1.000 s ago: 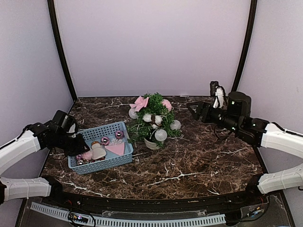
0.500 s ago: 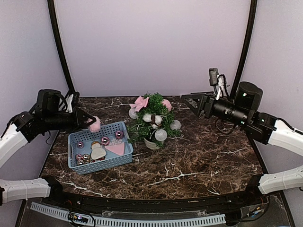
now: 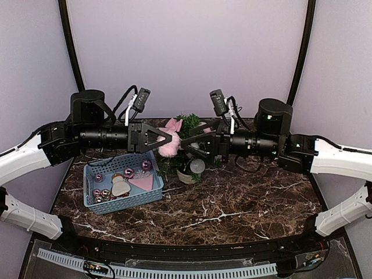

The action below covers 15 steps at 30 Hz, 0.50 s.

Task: Decorate the small christmas tree
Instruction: Pass from the left arm to the right

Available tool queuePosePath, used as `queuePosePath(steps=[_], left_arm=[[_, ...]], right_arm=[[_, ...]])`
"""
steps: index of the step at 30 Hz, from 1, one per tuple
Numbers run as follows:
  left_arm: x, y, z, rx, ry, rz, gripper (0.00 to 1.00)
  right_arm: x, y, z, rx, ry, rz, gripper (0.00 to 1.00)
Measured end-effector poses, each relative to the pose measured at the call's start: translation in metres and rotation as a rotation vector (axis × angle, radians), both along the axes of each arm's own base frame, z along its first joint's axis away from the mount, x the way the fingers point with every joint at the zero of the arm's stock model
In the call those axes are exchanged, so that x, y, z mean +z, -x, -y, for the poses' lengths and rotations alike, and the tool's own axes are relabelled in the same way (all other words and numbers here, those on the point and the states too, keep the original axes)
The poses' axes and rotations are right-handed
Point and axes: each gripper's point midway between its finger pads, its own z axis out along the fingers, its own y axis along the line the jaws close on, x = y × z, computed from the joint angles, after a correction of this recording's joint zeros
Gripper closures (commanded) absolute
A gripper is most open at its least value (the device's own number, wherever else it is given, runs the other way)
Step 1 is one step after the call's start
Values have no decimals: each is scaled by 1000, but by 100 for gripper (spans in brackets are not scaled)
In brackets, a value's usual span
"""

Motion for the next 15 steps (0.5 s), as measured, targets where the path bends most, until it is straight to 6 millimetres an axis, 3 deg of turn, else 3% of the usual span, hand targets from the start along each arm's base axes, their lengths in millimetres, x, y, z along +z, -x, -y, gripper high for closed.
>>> queuePosePath(steps=[4,10,15], left_arm=[[8,5,10,-43,38,28,100],[25,9,15,-71,100,71,100],[26,10,16,-79,117,77,100]], right_arm=[[-15,8,-17,55,31,-28,25],[-18,14,-31,106,22,-54,42],[-12,15,-36,119,-15,-67,40]])
